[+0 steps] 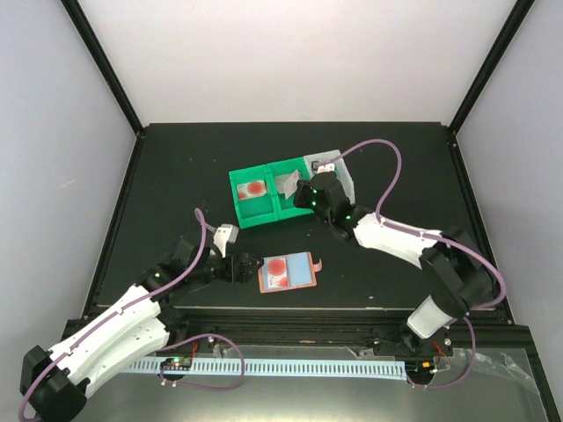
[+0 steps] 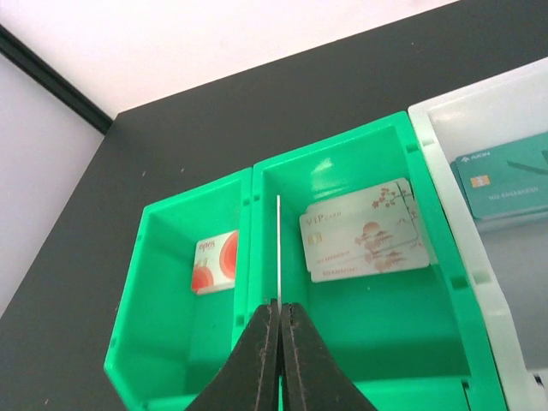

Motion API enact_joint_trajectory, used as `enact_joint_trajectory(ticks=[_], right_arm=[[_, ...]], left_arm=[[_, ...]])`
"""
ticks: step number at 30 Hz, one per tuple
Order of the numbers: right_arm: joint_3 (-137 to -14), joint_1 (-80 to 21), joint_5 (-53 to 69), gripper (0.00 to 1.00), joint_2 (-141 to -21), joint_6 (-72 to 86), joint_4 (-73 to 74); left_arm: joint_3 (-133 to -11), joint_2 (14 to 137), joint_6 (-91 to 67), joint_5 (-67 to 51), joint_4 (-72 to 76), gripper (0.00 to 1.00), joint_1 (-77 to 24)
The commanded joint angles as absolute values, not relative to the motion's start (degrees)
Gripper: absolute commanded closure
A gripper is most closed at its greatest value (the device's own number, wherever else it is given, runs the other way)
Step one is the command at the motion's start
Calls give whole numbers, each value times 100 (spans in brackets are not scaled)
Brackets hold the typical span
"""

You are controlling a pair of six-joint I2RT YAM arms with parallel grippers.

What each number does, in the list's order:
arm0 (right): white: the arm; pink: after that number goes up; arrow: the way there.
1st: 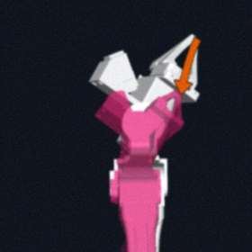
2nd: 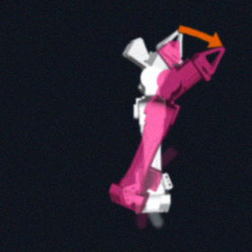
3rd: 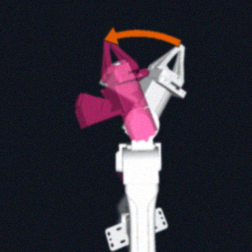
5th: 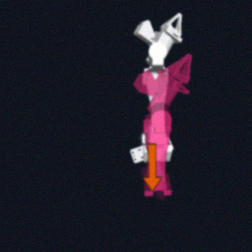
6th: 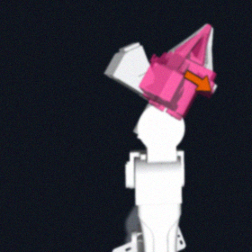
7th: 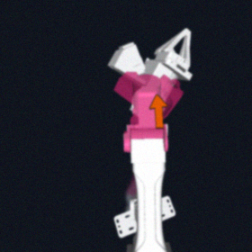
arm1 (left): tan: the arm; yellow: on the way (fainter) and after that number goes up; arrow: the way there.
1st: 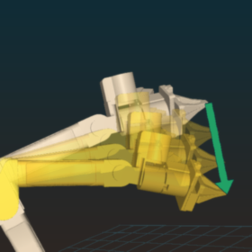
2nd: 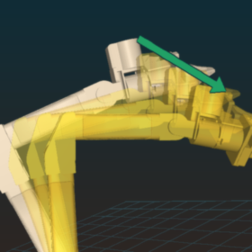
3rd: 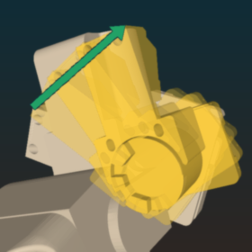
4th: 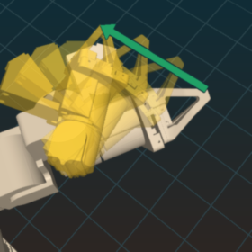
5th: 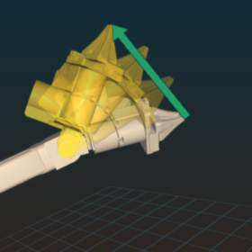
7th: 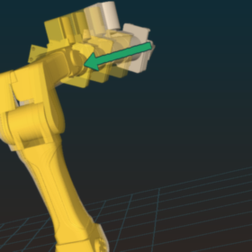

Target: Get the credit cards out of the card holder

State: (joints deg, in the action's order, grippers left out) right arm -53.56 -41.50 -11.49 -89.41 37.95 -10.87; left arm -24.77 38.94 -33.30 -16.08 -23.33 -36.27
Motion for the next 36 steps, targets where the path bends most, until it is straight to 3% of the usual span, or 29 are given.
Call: enact_joint_trajectory(ticks=[1,29,36], right_arm=[[-5734,-4106,-1501,99,-9435,3929,-1617],[-7179,-3807,-1181,99,-11333,4165,-1218],[-7393,-3745,-1188,92,-11472,4161,-955]], left_arm=[[-2423,3814,-3457,-1631,-2109,1,-3580],[-2364,3711,-3578,-1905,-2073,1,-3571],[-2256,3692,-3631,-1913,-1992,1,-3572]])
